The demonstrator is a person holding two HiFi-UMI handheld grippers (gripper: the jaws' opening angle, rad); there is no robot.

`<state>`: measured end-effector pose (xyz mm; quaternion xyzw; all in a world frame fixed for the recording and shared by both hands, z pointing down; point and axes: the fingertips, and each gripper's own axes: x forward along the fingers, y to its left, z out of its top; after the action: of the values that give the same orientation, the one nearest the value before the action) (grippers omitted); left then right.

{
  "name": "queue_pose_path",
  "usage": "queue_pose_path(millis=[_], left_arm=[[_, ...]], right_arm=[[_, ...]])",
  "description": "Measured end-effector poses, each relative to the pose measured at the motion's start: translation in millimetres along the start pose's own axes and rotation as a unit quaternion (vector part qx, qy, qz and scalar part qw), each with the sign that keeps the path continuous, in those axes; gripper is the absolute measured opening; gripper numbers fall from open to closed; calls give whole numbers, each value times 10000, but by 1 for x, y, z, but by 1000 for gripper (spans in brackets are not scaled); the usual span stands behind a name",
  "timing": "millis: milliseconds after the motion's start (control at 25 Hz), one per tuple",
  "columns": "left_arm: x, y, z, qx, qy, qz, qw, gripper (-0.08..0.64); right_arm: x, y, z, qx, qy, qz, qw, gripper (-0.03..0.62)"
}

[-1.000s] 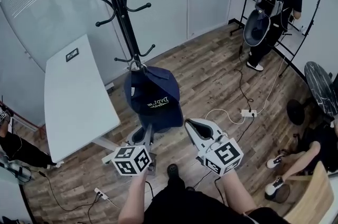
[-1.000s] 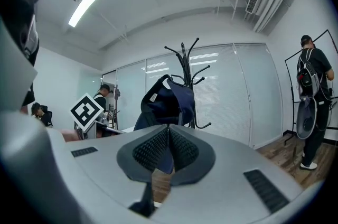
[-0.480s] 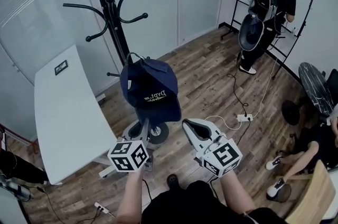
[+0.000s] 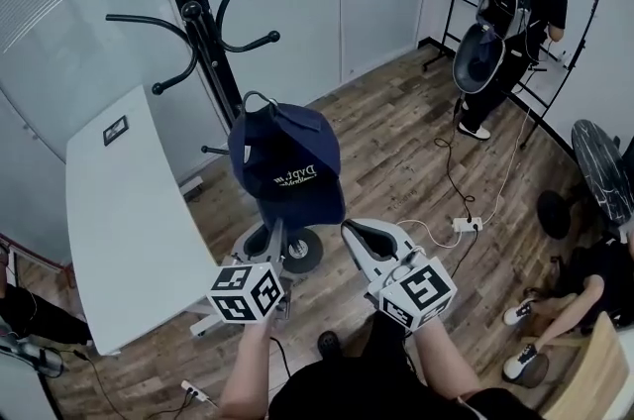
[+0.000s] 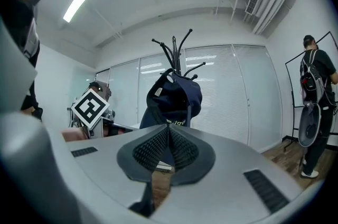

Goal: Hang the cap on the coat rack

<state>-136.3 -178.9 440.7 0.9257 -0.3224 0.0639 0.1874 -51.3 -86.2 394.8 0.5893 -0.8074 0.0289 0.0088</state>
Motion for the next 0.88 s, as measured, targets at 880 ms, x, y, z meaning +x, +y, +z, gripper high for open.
queue_pose_path(millis=[880], left_arm=[[91, -17, 56, 88, -451, 1681, 9847, 29]], right_arm=[[62, -144, 42, 81, -356, 1784, 9833, 32]])
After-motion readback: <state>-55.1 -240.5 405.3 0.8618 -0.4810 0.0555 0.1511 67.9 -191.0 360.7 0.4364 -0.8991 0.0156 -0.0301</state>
